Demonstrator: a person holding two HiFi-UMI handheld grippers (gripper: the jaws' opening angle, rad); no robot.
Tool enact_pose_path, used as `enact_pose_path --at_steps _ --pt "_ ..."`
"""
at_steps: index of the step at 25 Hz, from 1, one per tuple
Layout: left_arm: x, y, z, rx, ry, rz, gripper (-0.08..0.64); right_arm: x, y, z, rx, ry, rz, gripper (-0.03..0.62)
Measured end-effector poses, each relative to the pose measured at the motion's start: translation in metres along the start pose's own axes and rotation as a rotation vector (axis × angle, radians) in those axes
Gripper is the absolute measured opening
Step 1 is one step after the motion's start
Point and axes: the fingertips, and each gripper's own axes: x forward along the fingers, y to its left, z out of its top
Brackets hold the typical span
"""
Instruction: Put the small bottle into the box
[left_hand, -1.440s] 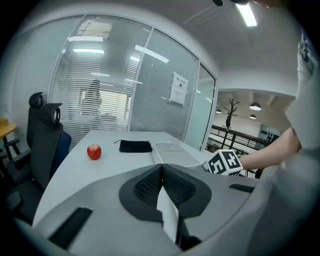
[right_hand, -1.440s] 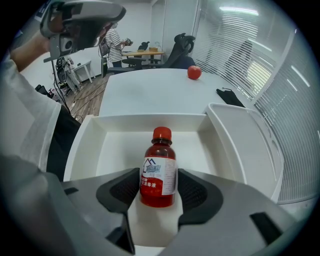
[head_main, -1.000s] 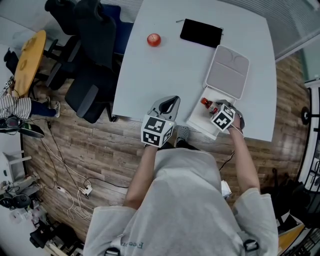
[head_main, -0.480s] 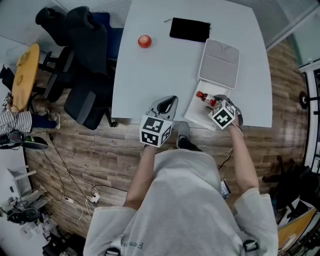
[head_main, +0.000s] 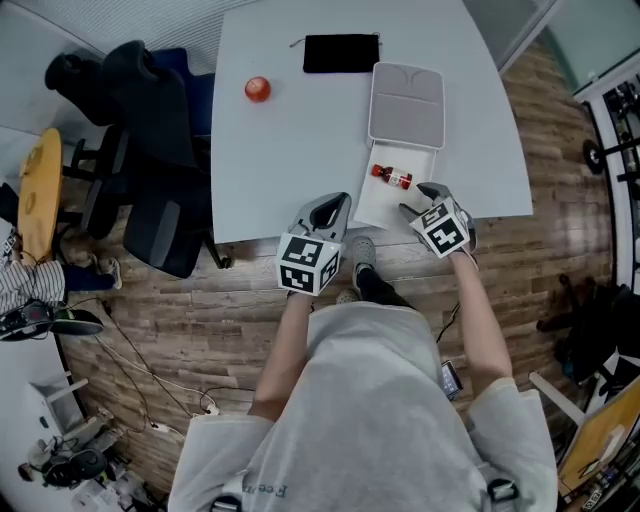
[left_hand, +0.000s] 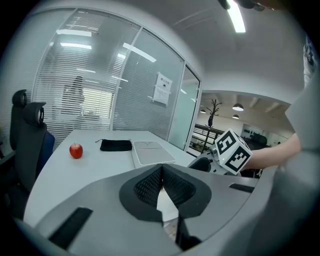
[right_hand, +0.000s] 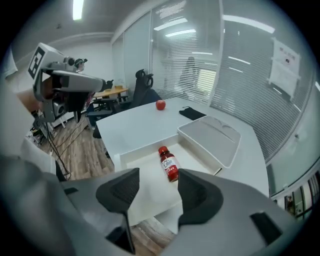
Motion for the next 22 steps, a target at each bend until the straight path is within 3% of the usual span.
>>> enact_pose_path --at_steps 3,10,22 --pt "-0.002 -0.010 -0.002 0.003 0.002 -0.016 0.028 -0.016 -0.003 0.000 0.091 -0.081 -0.043 0.247" --pt "-0.013 -0.027 -0.012 0.008 -0.001 -0.036 0.028 -0.048 0.002 -0.009 0.405 -0.271 -0.060 0.244" --pt "-0.043 -0.046 -0.027 -0.011 -0.017 -0.025 0.028 -0.092 0.029 -0.025 0.532 -0.425 -0.178 0.227"
